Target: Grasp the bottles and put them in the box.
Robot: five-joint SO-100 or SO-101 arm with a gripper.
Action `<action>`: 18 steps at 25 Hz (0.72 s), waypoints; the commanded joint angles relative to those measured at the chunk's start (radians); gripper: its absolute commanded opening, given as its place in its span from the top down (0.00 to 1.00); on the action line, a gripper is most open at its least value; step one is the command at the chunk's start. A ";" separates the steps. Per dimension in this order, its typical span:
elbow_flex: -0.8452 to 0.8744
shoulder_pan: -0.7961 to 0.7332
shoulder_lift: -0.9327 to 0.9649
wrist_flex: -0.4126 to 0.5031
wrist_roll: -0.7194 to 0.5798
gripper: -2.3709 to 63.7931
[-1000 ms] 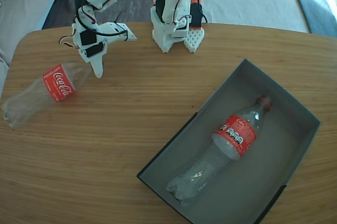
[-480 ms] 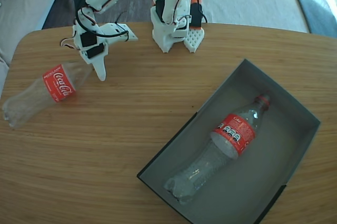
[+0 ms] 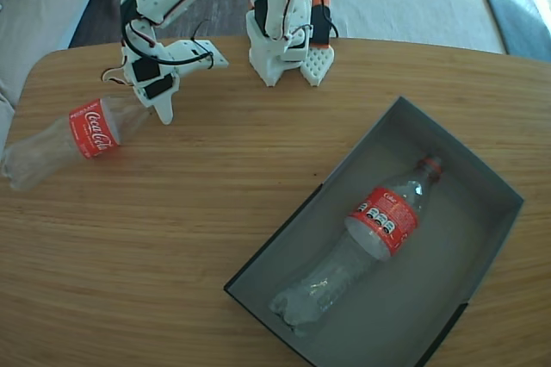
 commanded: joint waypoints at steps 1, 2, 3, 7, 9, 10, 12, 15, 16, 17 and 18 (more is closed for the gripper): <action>-0.043 0.005 0.021 -0.005 -0.005 0.88; -0.040 0.005 0.021 -0.005 -0.006 0.88; -0.038 0.005 0.021 -0.005 -0.006 0.88; -0.044 0.000 0.021 -0.005 0.003 0.89; -0.048 -0.003 0.021 -0.017 0.003 0.97; -0.048 -0.003 0.021 -0.037 0.005 0.97; -0.048 -0.003 0.023 -0.074 0.006 0.97; -0.058 -0.009 0.023 -0.120 0.006 0.97; -0.071 -0.014 0.023 -0.121 0.006 0.97; -0.081 -0.017 0.023 -0.121 0.008 0.97; -0.091 -0.025 0.023 -0.117 0.008 0.97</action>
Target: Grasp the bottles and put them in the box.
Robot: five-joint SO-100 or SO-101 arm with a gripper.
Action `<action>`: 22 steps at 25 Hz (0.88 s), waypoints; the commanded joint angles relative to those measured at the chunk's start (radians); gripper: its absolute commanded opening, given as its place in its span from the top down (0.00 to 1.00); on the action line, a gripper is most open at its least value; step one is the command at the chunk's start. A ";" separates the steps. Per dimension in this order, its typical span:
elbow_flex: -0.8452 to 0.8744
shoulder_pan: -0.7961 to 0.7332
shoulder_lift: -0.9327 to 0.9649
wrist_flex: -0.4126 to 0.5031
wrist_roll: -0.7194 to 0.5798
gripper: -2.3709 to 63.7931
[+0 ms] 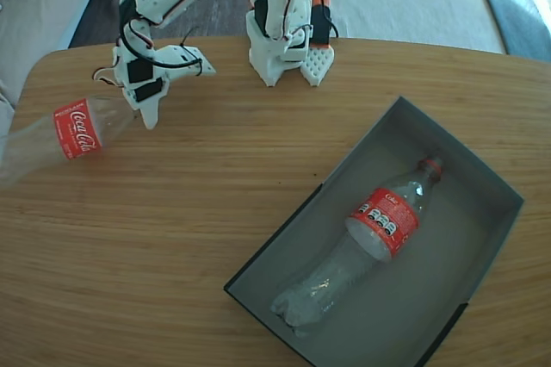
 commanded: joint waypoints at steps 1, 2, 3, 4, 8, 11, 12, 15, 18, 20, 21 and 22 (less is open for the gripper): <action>-0.074 -0.011 0.023 -0.005 0.008 0.97; -0.081 -0.012 0.023 -0.003 0.008 0.97; -0.086 -0.021 0.023 -0.002 0.008 0.97; -0.092 -0.026 0.023 0.000 0.014 0.97; -0.126 -0.081 0.023 0.000 0.178 0.97; -0.158 -0.132 0.023 0.000 0.310 0.97; -0.175 -0.150 0.023 0.000 0.350 0.97; -0.229 -0.198 0.023 0.000 0.463 0.97; -0.267 -0.241 0.023 0.000 0.549 0.97; -0.287 -0.262 0.023 0.002 0.592 0.97; -0.296 -0.275 0.023 0.002 0.611 0.97; -0.305 -0.287 0.023 0.002 0.630 0.97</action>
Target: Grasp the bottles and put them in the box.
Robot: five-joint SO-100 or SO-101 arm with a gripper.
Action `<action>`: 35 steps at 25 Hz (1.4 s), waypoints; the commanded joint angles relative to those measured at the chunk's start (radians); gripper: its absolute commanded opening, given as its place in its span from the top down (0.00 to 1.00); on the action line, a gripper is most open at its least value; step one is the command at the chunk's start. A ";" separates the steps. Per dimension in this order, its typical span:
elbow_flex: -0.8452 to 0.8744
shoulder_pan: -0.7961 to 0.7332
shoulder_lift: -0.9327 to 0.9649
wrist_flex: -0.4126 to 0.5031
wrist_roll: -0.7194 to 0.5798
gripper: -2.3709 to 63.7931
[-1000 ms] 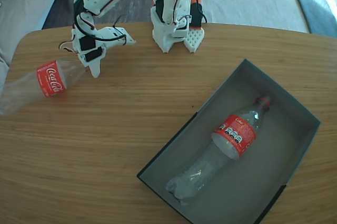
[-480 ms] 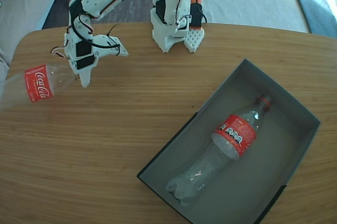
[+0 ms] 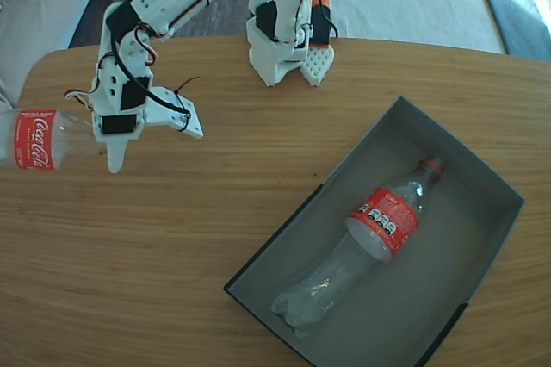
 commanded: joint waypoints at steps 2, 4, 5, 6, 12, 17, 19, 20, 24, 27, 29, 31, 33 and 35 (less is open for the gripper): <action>-0.103 -0.048 0.025 0.002 0.078 0.97; -0.124 -0.078 0.025 0.002 0.121 0.97; -0.132 -0.095 0.025 0.002 0.138 0.97; -0.140 -0.109 0.025 0.002 0.153 0.97; -0.199 -0.210 0.026 0.094 0.183 0.97; -0.255 -0.279 0.026 0.198 0.184 0.97; -0.281 -0.314 0.037 0.249 0.184 0.97; -0.287 -0.341 0.052 0.272 0.184 0.97; -0.273 -0.433 0.115 0.299 0.186 0.97; -0.273 -0.480 0.144 0.301 0.242 0.97; -0.276 -0.522 0.175 0.316 0.279 0.97; -0.282 -0.568 0.204 0.359 0.313 0.97; -0.291 -0.617 0.230 0.400 0.360 0.97; -0.291 -0.669 0.265 0.431 0.425 0.97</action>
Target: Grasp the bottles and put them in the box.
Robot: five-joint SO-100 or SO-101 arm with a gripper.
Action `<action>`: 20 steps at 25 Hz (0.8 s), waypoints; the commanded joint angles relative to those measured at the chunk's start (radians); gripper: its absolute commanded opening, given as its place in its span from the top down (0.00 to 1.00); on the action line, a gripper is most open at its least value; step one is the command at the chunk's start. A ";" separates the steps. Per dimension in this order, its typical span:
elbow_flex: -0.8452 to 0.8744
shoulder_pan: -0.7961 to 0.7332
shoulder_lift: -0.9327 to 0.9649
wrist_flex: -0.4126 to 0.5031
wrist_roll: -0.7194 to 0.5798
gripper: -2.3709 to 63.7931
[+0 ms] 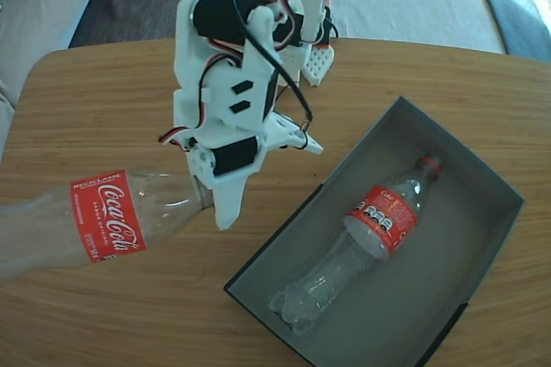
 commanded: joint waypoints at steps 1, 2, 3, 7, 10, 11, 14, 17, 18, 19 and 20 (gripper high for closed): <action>-0.071 -0.064 0.100 0.028 0.083 0.97; -0.069 -0.091 0.118 0.034 0.120 0.97; -0.067 -0.114 0.135 0.041 0.152 0.97; -0.069 -0.202 0.186 0.061 0.250 0.97; -0.069 -0.285 0.222 0.061 0.307 0.97; -0.069 -0.321 0.235 0.061 0.327 0.97; -0.069 -0.445 0.267 0.061 0.382 0.97; -0.067 -0.565 0.284 0.061 0.413 0.97; -0.067 -0.604 0.285 0.061 0.419 0.97; -0.067 -0.643 0.285 0.061 0.425 0.97; -0.069 -0.680 0.284 0.061 0.431 0.97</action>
